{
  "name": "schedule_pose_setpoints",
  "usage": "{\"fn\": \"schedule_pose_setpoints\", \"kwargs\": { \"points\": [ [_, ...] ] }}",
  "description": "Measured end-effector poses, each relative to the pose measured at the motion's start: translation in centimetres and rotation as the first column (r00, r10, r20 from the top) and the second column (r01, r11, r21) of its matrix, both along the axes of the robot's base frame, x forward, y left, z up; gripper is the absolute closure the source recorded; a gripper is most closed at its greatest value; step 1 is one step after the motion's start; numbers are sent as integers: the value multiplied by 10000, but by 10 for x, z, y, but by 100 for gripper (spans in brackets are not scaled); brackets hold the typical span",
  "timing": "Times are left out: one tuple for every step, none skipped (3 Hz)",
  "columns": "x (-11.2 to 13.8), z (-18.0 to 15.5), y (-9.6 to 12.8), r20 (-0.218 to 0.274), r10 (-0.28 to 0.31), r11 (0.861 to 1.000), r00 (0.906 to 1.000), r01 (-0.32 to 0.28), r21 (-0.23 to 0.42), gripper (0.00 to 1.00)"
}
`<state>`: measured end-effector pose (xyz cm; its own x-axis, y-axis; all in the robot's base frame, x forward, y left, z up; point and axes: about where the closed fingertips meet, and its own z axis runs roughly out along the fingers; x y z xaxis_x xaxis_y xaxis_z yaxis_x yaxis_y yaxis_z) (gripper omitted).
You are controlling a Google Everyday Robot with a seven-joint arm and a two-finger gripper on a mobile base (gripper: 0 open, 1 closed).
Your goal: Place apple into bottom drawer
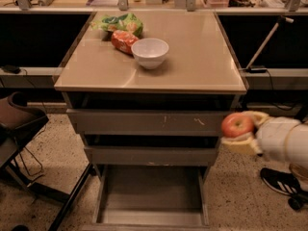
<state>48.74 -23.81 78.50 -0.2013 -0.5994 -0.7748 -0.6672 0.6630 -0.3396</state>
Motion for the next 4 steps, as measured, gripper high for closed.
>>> {"fn": "schedule_pose_setpoints", "kwargs": {
  "points": [
    [-8, -111, 48, -1151, 110, 9948, 9933, 7, 1015, 100],
    [-34, -230, 87, -2811, 72, 9908, 9597, 311, 1316, 100],
    [-88, -347, 102, -4573, -179, 9887, 8891, 839, 1245, 100],
    [-84, -368, 93, -4562, -457, 9922, 8887, 935, 826, 100]
  ]
}}
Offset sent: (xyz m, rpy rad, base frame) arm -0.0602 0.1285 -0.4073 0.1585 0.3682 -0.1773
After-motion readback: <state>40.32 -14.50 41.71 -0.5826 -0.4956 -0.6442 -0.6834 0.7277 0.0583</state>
